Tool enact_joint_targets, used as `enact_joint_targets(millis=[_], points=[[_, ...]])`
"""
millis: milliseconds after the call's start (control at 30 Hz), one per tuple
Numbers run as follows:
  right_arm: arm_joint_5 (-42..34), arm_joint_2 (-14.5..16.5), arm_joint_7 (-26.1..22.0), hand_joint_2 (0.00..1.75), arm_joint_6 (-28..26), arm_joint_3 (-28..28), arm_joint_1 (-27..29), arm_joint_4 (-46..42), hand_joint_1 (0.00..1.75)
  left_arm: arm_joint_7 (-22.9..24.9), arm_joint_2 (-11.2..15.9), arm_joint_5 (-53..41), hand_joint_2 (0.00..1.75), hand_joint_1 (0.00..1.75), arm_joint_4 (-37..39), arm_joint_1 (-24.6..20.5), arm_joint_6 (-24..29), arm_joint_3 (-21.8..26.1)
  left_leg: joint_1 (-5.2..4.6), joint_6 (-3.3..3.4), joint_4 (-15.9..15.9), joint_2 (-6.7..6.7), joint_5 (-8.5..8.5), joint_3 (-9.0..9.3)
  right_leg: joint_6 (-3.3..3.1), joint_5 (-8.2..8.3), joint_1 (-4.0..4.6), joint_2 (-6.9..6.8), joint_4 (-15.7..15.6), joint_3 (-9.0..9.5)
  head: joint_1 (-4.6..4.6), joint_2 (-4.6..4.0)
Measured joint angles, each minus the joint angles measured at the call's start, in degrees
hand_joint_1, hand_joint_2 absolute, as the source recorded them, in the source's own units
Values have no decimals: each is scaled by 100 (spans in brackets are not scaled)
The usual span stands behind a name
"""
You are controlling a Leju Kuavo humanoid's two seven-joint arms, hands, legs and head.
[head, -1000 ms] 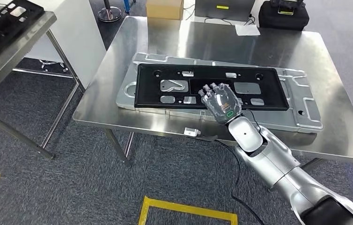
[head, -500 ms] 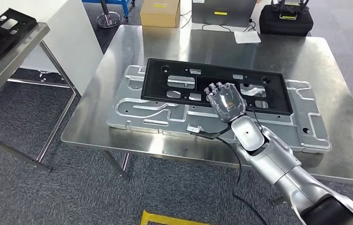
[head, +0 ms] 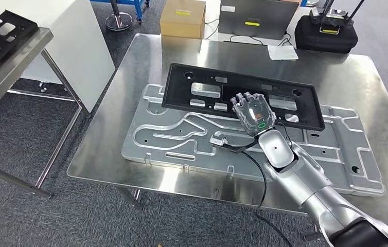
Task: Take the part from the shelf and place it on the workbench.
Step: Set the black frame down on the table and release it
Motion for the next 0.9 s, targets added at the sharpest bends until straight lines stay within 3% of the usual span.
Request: enact_joint_targets(millis=[33,67,100,133,200,267,433,567,600,633,733,800,900], points=[[1,2,-26,0,-22,-33,28,25,0,11,1,-4,175,0,0,-8,42,0,0,12,1,-6,-42,40,28,-166,-5,-2,304,-240,0,0],[1,1,-56,0,-41,-69,66,56,0,25,2,-14,175,0,0,-12,96,0,1,14,5,-15,-88,85,49,-298,-11,-6,471,-422,0,0],[1,1,-81,0,-68,-109,104,91,0,39,2,-31,131,0,0,-11,149,0,2,10,14,-24,-137,135,62,-321,-16,-10,475,-526,1,0],[2,1,-108,0,-101,-152,134,123,0,49,1,-44,87,0,0,-6,189,0,4,1,29,-31,-188,188,63,-193,-21,-14,308,-546,2,0],[2,1,-135,0,-176,-239,168,185,0,50,0,-34,0,0,0,-2,205,0,3,-33,71,-38,-297,287,36,398,-27,-28,-401,-395,3,0],[2,2,-149,0,-239,-308,186,246,0,37,0,-10,0,0,0,-12,188,0,-12,-90,118,-49,-390,324,-37,749,-4,-42,-930,-262,1,0],[2,8,-175,0,-292,-428,237,333,0,27,15,-8,0,0,0,-31,164,0,-24,-244,357,-32,-604,291,-224,792,-15,-43,-1029,-171,-8,0],[2,11,-193,0,-305,-502,269,376,0,22,17,-7,0,0,0,-35,115,-1,25,-345,1677,-3,-1220,-358,-286,755,-5,-45,-1022,-133,-12,0],[2,14,-205,0,-317,-520,293,389,0,22,17,-4,0,0,0,-33,110,-1,30,-348,1814,-3,-1230,-455,-290,745,-1,-43,-1015,-129,-12,0],[2,18,-228,0,-340,-555,323,397,0,21,17,-2,0,0,0,-33,106,0,31,-339,1710,-2,-1118,-440,-287,733,2,-41,-1008,-121,-12,0],[2,65,-360,0,-435,-750,418,381,0,19,23,1,0,0,0,-38,99,0,12,-263,582,1,-532,11,-259,707,8,-34,-997,-81,-9,-1],[3,115,-448,0,-475,-909,498,341,0,11,25,5,0,0,0,-43,98,-1,-23,-196,206,1,-419,157,-207,707,10,-31,-1000,-87,-8,0],[4,172,-510,0,-491,-1086,620,263,0,4,21,21,0,0,0,-34,93,0,-16,-97,138,0,-321,193,-99,689,19,-30,-996,-92,-5,0]])
